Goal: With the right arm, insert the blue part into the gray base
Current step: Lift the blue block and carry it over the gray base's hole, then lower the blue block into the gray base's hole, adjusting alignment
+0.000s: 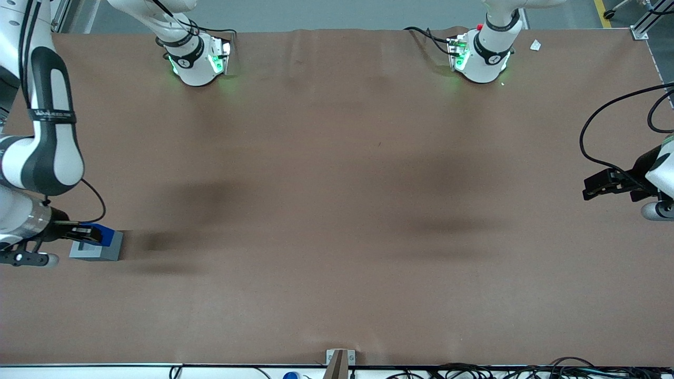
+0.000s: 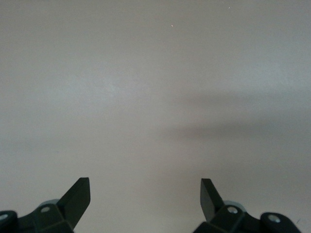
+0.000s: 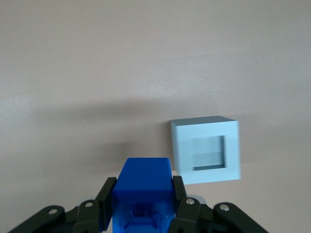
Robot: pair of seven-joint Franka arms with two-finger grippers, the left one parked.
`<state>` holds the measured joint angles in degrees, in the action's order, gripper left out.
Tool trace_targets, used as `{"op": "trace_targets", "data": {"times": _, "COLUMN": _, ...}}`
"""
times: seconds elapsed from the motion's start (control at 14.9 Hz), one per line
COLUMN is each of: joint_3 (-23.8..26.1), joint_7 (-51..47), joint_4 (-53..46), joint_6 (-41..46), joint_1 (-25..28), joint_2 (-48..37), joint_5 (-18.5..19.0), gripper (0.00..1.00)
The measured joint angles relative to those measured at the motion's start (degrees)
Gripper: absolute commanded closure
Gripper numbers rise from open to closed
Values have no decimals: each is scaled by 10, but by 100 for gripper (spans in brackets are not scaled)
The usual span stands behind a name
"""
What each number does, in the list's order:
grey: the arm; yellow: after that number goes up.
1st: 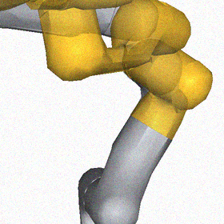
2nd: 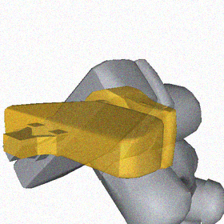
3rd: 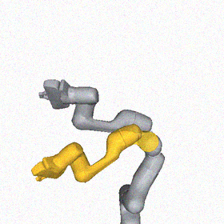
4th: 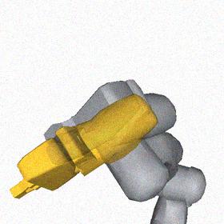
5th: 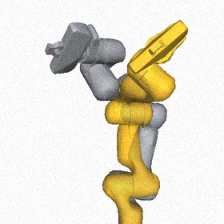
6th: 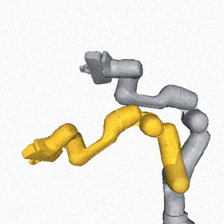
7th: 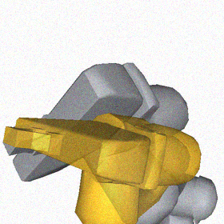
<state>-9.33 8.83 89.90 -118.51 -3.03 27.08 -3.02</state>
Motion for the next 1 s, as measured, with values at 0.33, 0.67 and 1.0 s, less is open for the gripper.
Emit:
{"op": "trace_targets", "data": {"times": 0.33, "joint_3": 0, "joint_7": 54, "joint_4": -1, "joint_6": 1, "joint_1": -37, "joint_2": 4, "joint_5": 0, "gripper": 99}}
{"op": "trace_targets", "data": {"times": 0.67, "joint_3": 0, "joint_7": 69, "joint_4": -1, "joint_6": 1, "joint_1": -51, "joint_2": 21, "joint_5": 0, "gripper": 99}}
{"op": "trace_targets", "data": {"times": 1.0, "joint_3": 2, "joint_7": 69, "joint_4": -12, "joint_6": -1, "joint_1": -51, "joint_2": 38, "joint_5": 0, "gripper": 99}}
